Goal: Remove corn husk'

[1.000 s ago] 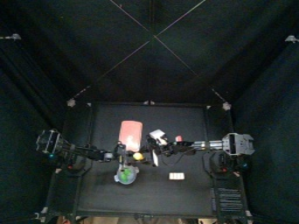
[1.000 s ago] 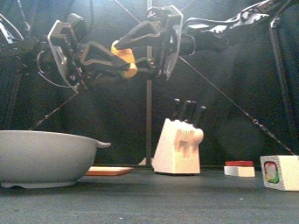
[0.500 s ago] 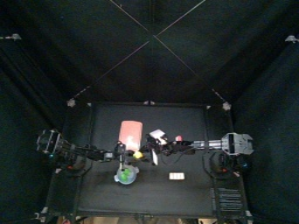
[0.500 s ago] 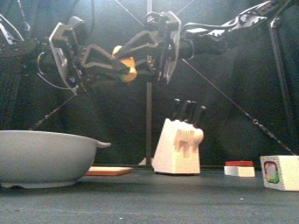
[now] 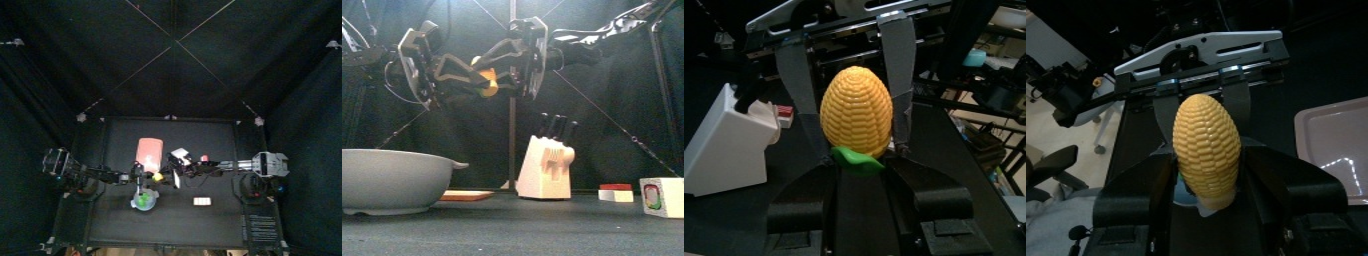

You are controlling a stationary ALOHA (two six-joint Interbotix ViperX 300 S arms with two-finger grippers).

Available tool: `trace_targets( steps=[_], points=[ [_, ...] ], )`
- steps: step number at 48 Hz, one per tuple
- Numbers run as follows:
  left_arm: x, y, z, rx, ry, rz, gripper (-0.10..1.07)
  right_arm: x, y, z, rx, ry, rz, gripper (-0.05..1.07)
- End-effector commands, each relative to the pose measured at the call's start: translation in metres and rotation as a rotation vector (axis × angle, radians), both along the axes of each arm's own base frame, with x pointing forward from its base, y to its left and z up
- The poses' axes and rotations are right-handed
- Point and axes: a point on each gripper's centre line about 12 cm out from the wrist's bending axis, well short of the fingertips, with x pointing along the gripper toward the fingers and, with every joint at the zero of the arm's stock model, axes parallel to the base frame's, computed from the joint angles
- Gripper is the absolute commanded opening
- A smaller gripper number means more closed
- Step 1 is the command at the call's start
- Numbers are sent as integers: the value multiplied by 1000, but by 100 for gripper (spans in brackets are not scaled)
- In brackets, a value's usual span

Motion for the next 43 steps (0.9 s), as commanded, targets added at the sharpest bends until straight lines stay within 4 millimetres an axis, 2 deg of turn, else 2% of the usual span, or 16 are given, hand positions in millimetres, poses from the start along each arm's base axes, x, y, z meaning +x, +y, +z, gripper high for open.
trace_targets(
  steps=[1, 10, 14, 27, 43],
  points=[
    [5, -2, 11, 13, -42, -10, 69, 2, 0, 8, 4, -19, -3, 55],
    [4, -1, 10, 13, -40, -10, 93, -1, 2, 7, 5, -14, 0, 55],
    [3, -3, 12, 14, -45, -15, 100, -5, 2, 7, 4, -12, -1, 55],
    [-1, -9, 10, 51, -44, -62, 101, -18, 5, 7, 6, -11, 10, 55],
    [2, -17, 14, 114, -63, -135, 101, -32, 17, 14, 41, -70, 87, 55]
  ],
)
